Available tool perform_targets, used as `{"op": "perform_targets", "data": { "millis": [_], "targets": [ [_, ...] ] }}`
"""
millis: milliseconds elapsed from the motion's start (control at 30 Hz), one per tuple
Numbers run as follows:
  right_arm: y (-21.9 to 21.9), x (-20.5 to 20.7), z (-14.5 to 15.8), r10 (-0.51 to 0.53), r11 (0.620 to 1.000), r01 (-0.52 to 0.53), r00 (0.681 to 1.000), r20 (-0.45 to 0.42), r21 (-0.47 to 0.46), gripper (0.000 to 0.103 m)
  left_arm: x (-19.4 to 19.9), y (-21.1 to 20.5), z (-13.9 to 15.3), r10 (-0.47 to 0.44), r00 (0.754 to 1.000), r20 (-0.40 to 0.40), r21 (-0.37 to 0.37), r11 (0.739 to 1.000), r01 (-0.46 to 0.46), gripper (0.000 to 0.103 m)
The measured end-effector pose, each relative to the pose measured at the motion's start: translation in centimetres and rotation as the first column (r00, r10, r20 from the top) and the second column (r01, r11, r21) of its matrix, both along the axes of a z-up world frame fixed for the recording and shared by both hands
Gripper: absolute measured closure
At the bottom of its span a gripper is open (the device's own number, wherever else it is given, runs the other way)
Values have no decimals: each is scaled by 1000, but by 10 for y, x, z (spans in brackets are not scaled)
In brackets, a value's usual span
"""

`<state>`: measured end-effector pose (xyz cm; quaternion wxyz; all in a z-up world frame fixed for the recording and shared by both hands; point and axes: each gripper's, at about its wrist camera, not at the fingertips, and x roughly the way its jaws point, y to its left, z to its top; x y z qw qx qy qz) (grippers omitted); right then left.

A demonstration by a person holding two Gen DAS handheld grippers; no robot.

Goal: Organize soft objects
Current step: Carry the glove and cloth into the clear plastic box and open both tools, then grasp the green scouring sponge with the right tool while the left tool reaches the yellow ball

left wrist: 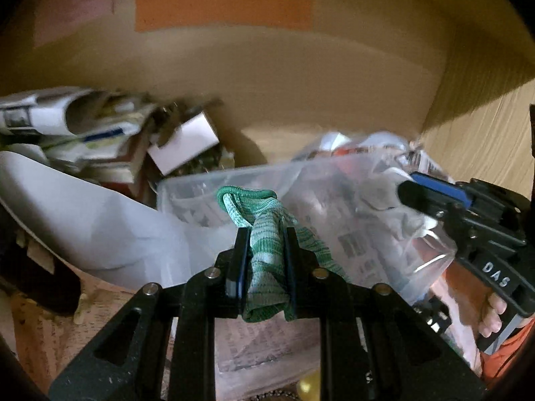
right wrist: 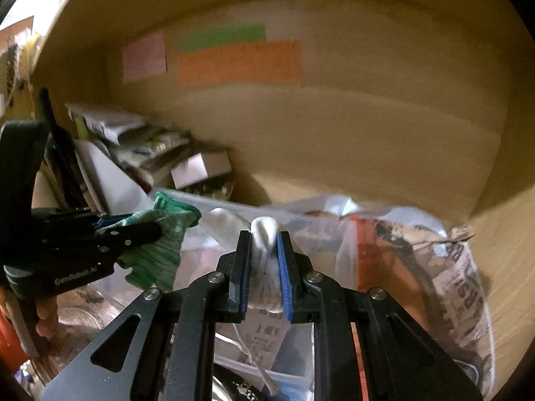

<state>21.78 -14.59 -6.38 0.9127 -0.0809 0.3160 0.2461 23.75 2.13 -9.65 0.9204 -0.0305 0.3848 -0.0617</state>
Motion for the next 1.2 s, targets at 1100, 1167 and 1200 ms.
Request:
{"op": "perform_targets", "data": {
  "millis": [1100,1167,1200],
  "targets": [
    [-16,-72,47,-55,998,52,981,187,21,12,-102,1,67,65,964,256,31,997,-75,5],
    [-23,-83,51,-63,997,54,978,200,47,5,-112,1,69,70,960,269,25,996,-80,3],
    [-26,-89,52,-68,997,58,976,209,55,3,-116,0,69,73,959,273,26,996,-83,3]
  ]
}}
